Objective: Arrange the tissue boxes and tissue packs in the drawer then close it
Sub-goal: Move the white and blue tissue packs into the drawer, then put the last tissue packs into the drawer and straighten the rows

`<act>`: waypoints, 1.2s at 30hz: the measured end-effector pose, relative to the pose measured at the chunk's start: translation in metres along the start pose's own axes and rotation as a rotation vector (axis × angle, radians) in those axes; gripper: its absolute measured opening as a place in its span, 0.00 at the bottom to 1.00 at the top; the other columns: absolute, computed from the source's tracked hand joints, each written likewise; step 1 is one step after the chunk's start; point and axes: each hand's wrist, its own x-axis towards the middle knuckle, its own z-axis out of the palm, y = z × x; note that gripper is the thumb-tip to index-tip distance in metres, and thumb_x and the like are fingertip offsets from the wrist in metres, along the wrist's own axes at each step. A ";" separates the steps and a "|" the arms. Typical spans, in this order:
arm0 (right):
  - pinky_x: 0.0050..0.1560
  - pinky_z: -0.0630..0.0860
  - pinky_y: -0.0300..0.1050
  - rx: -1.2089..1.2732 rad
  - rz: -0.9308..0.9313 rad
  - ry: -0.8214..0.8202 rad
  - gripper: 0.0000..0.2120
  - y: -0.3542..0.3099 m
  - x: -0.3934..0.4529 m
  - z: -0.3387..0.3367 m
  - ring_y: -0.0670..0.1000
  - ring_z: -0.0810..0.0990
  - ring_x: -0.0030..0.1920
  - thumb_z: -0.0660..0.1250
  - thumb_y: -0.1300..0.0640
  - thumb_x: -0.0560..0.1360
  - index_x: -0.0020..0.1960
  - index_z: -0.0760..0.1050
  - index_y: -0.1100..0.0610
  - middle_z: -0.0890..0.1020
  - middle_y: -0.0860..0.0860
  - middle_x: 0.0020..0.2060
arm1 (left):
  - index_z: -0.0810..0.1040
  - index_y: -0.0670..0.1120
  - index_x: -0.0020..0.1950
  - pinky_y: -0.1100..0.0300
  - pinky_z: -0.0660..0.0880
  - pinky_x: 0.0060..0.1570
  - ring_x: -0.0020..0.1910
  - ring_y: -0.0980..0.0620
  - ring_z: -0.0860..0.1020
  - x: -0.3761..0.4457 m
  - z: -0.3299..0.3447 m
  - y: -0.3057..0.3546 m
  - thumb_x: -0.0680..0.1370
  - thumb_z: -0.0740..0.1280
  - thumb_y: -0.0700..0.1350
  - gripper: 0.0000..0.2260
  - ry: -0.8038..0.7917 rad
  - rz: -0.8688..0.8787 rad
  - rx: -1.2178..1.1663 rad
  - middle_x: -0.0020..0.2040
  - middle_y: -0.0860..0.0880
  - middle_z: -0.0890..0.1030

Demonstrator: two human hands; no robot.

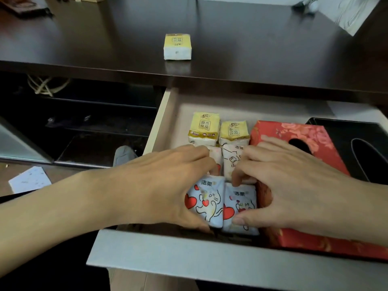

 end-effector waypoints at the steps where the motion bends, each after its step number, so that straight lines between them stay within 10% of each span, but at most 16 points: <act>1: 0.66 0.60 0.39 0.019 -0.003 0.006 0.27 0.003 -0.001 0.000 0.40 0.67 0.62 0.67 0.29 0.71 0.65 0.75 0.41 0.75 0.39 0.61 | 0.64 0.60 0.65 0.62 0.77 0.52 0.54 0.63 0.66 -0.001 0.000 0.000 0.63 0.61 0.76 0.36 -0.001 0.001 0.007 0.57 0.62 0.69; 7: 0.53 0.65 0.35 0.074 -0.072 0.128 0.16 0.015 0.004 -0.014 0.36 0.69 0.53 0.60 0.30 0.71 0.49 0.75 0.39 0.73 0.36 0.46 | 0.67 0.58 0.64 0.56 0.77 0.47 0.52 0.61 0.69 -0.005 0.000 0.001 0.66 0.60 0.76 0.33 0.010 0.026 0.027 0.55 0.60 0.70; 18: 0.55 0.79 0.49 0.439 -0.078 0.597 0.08 0.044 0.151 -0.072 0.48 0.81 0.52 0.71 0.58 0.78 0.56 0.82 0.54 0.82 0.49 0.53 | 0.81 0.57 0.48 0.52 0.77 0.42 0.39 0.59 0.78 0.004 -0.059 -0.057 0.76 0.65 0.58 0.09 0.355 -0.262 -0.001 0.39 0.60 0.80; 25: 0.68 0.68 0.48 0.385 0.037 0.310 0.35 0.052 0.237 -0.085 0.57 0.70 0.72 0.73 0.50 0.76 0.79 0.66 0.56 0.69 0.56 0.75 | 0.82 0.56 0.50 0.52 0.78 0.46 0.43 0.58 0.79 0.009 -0.062 -0.080 0.77 0.66 0.53 0.06 0.347 -0.387 -0.014 0.42 0.59 0.81; 36: 0.57 0.79 0.47 0.480 0.028 0.418 0.22 0.081 0.142 -0.078 0.48 0.79 0.57 0.80 0.49 0.68 0.58 0.75 0.48 0.76 0.47 0.58 | 0.76 0.56 0.65 0.48 0.76 0.54 0.61 0.55 0.73 0.051 -0.034 -0.065 0.77 0.68 0.55 0.17 0.210 -0.199 0.028 0.64 0.57 0.72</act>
